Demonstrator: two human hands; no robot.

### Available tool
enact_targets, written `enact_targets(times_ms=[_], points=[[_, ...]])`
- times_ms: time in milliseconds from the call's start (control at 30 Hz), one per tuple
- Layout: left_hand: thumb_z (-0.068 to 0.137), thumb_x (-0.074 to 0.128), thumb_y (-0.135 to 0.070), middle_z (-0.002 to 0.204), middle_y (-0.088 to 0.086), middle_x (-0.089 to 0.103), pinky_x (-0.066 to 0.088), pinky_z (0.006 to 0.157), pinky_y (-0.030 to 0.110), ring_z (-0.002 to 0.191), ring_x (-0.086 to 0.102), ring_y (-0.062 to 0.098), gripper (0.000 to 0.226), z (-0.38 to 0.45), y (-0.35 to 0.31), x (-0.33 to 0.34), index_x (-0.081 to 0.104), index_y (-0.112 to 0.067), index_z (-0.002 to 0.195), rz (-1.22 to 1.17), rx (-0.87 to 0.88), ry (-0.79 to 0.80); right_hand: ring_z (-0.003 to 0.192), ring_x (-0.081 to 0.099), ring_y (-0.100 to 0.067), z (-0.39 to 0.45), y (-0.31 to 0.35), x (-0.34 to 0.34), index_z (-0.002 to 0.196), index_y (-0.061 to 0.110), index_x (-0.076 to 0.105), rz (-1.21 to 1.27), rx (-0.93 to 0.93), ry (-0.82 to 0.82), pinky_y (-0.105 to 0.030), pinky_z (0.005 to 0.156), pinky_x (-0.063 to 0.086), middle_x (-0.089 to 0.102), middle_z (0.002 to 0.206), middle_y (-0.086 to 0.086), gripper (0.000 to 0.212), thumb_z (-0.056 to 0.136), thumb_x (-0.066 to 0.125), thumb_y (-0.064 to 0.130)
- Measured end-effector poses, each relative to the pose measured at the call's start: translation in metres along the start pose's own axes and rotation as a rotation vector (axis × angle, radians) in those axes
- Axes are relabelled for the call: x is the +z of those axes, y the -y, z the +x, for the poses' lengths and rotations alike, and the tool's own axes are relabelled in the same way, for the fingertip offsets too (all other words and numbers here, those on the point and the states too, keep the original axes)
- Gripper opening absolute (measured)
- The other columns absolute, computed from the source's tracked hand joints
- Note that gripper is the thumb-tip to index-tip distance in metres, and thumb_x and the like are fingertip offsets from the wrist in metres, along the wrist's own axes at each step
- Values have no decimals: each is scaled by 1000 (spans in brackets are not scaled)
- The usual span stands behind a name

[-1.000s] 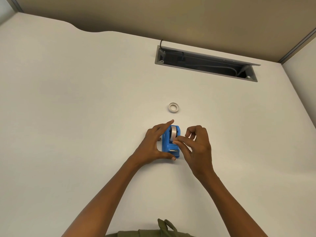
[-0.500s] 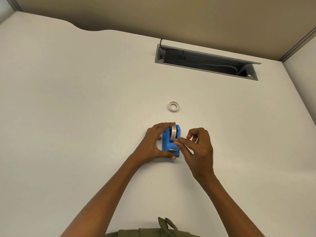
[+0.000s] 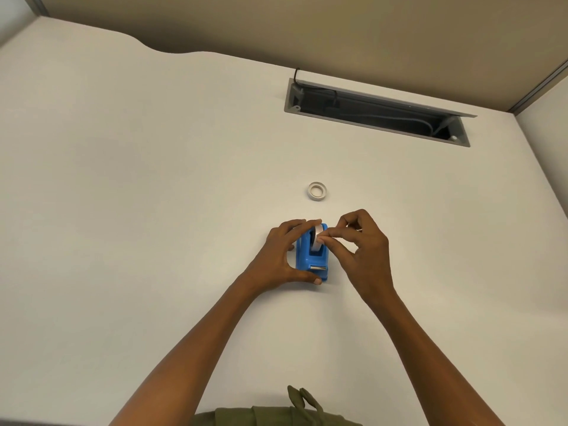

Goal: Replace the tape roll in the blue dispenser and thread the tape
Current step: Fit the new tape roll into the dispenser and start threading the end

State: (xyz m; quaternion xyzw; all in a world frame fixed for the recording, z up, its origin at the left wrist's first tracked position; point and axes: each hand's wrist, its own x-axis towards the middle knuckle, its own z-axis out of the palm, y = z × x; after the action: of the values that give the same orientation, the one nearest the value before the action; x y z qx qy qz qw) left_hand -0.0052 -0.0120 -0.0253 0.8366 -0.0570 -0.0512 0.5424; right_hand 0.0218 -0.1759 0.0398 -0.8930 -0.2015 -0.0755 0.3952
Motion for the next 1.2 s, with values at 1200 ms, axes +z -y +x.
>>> enact_targets(times_ms=[1200], points=[[57,85,-43,136,-23,33,33,87,8,122,33,2,99,-2,0,1,18,-64,128,1,3,-6,71,48,-23,-46,-7,6,88,12,77,-194,-155,-107,-34,55,44,56,85,-12,20,80,66,27]])
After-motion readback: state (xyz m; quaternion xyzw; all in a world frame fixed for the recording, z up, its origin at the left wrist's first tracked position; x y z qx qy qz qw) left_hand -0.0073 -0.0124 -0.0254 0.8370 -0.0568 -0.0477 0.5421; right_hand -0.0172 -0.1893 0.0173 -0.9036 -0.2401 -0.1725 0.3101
